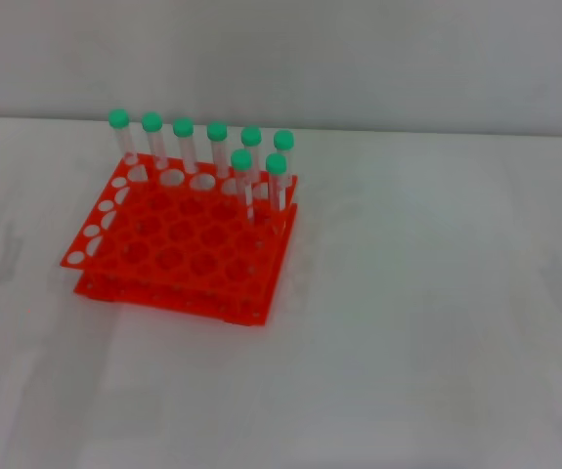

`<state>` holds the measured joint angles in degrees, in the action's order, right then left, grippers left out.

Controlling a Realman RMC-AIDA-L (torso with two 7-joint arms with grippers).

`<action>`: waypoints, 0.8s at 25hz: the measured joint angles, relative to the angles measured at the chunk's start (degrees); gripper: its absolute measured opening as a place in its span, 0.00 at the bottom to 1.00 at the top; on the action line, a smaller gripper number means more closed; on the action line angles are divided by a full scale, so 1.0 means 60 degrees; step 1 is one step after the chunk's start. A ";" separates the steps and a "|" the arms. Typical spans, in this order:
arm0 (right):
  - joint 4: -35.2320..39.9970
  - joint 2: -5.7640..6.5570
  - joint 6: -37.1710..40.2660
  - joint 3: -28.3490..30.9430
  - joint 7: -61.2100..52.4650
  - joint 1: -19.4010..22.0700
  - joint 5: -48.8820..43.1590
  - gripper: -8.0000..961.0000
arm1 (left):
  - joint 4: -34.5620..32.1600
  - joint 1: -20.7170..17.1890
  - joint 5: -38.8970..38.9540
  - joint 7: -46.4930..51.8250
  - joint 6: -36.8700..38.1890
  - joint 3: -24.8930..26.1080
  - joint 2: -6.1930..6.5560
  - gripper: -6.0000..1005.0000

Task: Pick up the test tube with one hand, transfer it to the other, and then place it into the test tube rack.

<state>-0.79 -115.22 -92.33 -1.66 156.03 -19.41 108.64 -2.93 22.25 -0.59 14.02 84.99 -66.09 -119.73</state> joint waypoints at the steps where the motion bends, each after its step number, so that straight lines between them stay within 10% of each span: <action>1: 0.0000 0.0000 0.0000 0.0000 0.0000 0.0000 0.0000 0.74 | 0.0007 0.0017 0.0025 0.0061 0.0000 0.0000 0.0001 0.77; 20: 0.0009 0.0001 0.0690 -0.0091 -0.0035 -0.0242 -0.0002 0.74 | -0.0039 0.0161 0.0113 0.0124 -0.0235 -0.0001 0.0039 0.77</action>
<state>-0.74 -115.22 -88.19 -2.20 155.82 -20.86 108.63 -3.16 23.22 0.09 14.76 83.58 -66.09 -119.49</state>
